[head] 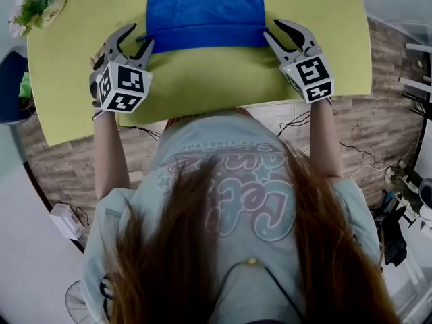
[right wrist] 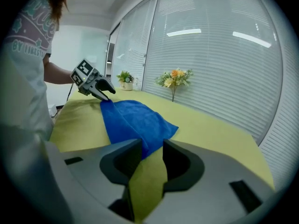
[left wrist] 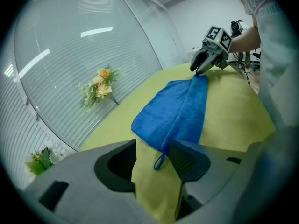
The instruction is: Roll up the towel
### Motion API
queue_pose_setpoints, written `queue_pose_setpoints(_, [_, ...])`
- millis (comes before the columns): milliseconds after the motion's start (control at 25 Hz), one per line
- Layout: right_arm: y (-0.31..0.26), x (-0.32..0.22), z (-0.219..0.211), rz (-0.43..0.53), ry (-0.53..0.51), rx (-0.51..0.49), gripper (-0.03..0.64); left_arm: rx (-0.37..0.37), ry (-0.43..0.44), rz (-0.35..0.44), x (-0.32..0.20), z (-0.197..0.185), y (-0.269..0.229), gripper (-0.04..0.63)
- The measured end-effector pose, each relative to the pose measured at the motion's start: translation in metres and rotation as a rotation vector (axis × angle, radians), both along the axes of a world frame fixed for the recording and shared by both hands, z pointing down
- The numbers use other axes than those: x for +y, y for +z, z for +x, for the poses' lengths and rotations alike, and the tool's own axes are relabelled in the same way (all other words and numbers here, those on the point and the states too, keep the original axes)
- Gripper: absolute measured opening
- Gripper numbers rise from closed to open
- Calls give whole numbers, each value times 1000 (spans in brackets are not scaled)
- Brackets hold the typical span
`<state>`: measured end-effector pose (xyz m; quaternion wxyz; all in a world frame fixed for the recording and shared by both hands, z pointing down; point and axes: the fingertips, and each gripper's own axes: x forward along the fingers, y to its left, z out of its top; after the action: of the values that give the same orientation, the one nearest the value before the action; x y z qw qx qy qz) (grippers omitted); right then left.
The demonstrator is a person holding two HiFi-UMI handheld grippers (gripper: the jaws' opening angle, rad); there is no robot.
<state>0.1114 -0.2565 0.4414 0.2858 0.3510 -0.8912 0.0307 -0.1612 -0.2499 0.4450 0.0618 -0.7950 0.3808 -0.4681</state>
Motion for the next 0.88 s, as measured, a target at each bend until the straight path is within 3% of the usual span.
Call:
queue_pose_setpoints(240, [-15,6,7,73,-4,-13,127,55,-17,16,7,2,-11,186])
queue_pose_setpoints(520, [-18,30,-8,137,-126,19,127,81,-8,92,20,6,-28,186])
queue_pose_setpoints(760, [-4,42,-10,172,-201,150,127,87,30,56,39,18,-12,186])
queue_pose_setpoints(880, [4,47,-11,189,-237,218,127,38,30,39,46,16,0,186])
